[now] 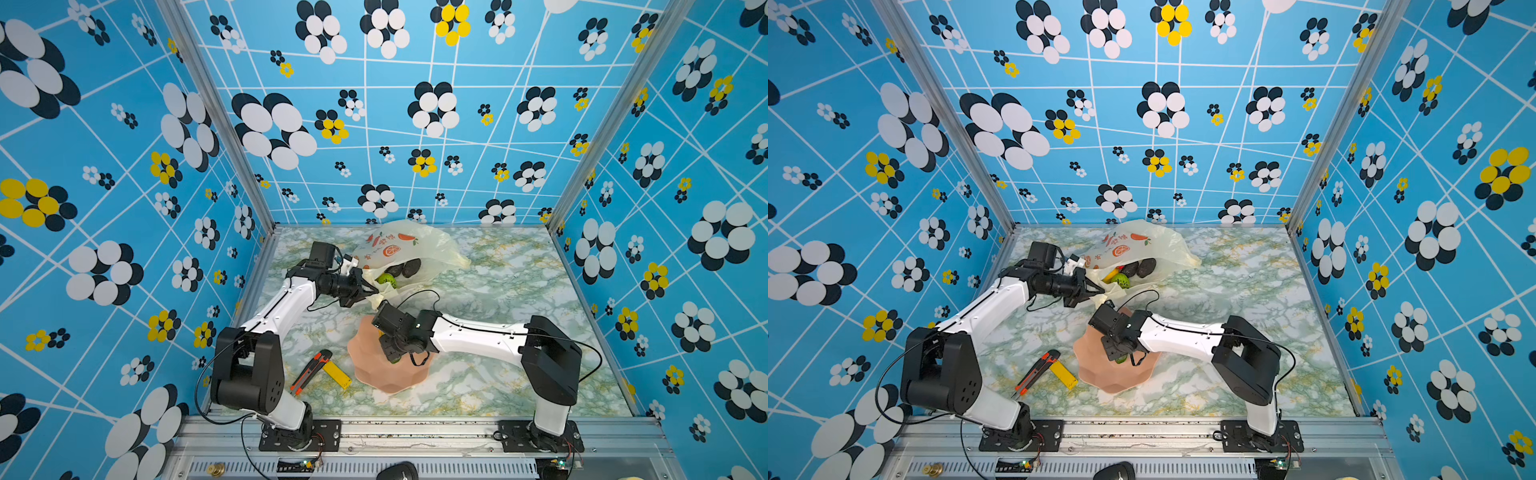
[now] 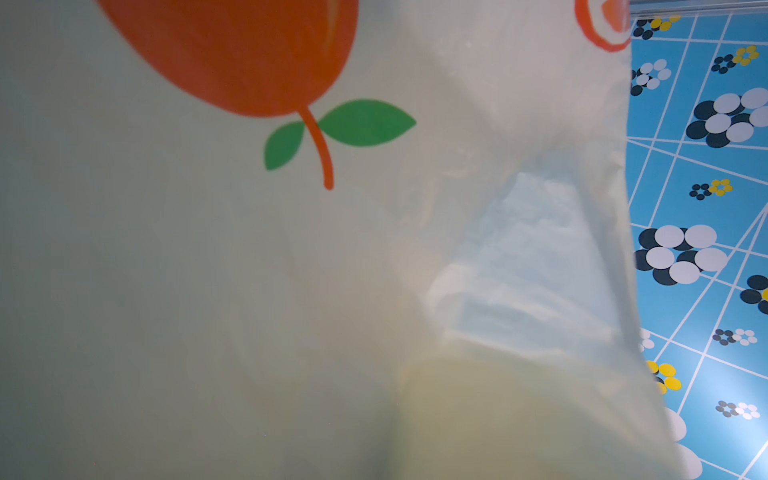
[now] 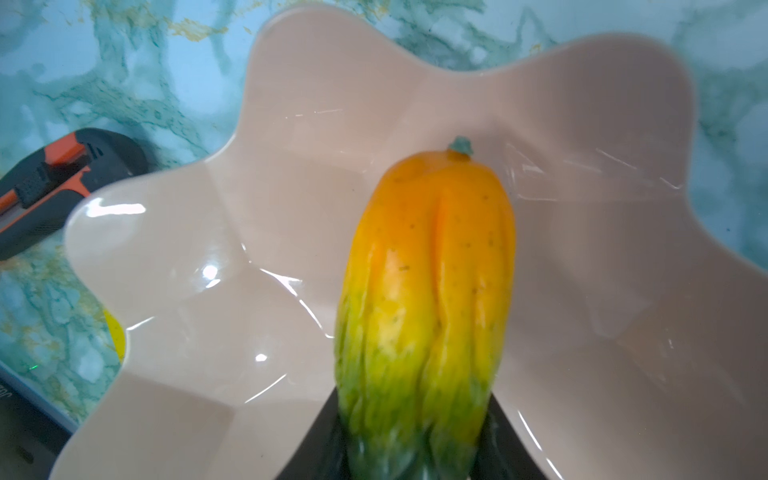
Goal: Place the fruits into the plastic bag
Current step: 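Lower the right gripper onto the green-orange papaya and grasp it, then lift the papaya with the right gripper and carry it to the bag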
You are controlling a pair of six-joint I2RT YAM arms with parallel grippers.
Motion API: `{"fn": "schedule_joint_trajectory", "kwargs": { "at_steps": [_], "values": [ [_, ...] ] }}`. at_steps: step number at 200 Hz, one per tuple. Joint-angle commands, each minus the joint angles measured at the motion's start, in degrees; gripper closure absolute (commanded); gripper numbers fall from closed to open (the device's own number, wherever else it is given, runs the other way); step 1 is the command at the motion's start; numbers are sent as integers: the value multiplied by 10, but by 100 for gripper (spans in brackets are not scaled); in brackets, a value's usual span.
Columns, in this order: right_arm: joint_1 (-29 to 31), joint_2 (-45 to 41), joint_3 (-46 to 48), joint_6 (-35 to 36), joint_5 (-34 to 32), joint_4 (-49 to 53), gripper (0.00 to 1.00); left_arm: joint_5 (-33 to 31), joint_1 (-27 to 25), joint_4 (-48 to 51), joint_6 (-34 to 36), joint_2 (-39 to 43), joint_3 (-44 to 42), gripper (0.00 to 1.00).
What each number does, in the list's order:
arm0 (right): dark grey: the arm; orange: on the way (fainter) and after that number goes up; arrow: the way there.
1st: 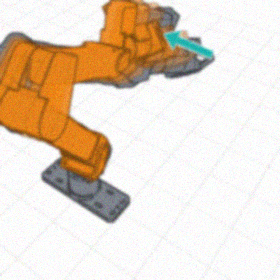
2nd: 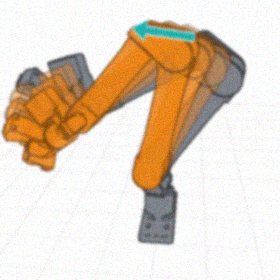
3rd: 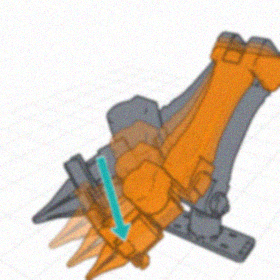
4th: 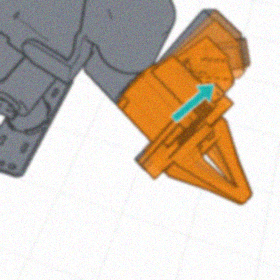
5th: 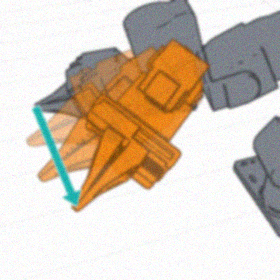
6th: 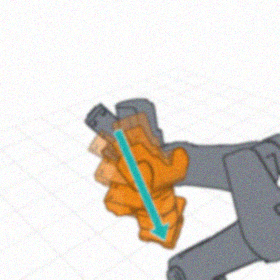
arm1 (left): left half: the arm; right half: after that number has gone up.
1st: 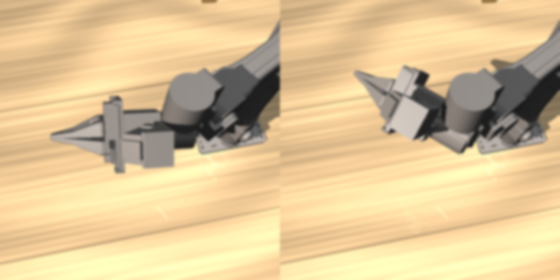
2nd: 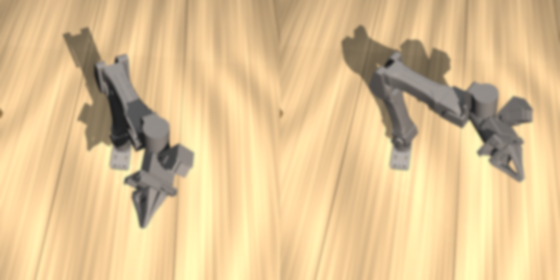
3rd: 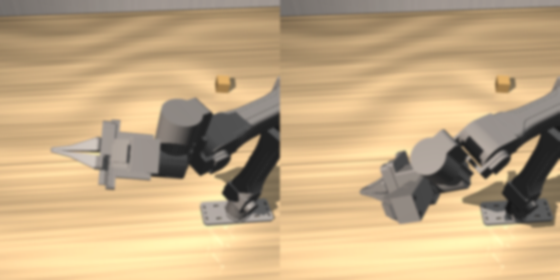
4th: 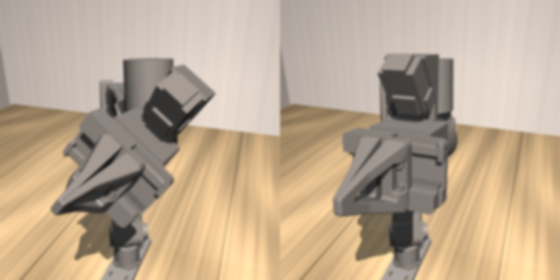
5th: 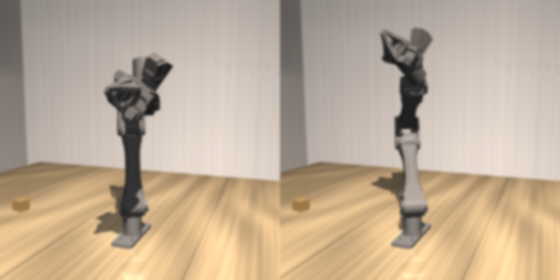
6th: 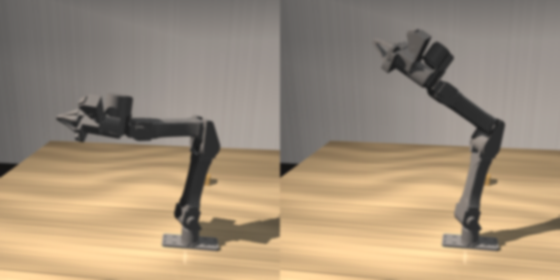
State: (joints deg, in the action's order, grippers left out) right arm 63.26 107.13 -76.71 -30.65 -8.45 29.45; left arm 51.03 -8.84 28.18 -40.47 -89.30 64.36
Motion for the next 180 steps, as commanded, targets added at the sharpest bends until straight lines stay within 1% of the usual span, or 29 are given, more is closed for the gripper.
{"fn": "schedule_joint_trajectory", "kwargs": {
  "at_steps": [1,56,140,180],
  "values": [
    [3,-20,-5,11,-19,16,76,11,3,-5,11,-19,21,100],
    [4,-35,7,23,-38,11,77,13,-5,-10,5,-45,42,100],
    [4,-54,29,39,-51,4,78,5,-18,-20,-7,-63,51,100],
    [7,-62,34,70,-66,2,78,2,-21,-22,-11,-70,56,100]
  ]
}}
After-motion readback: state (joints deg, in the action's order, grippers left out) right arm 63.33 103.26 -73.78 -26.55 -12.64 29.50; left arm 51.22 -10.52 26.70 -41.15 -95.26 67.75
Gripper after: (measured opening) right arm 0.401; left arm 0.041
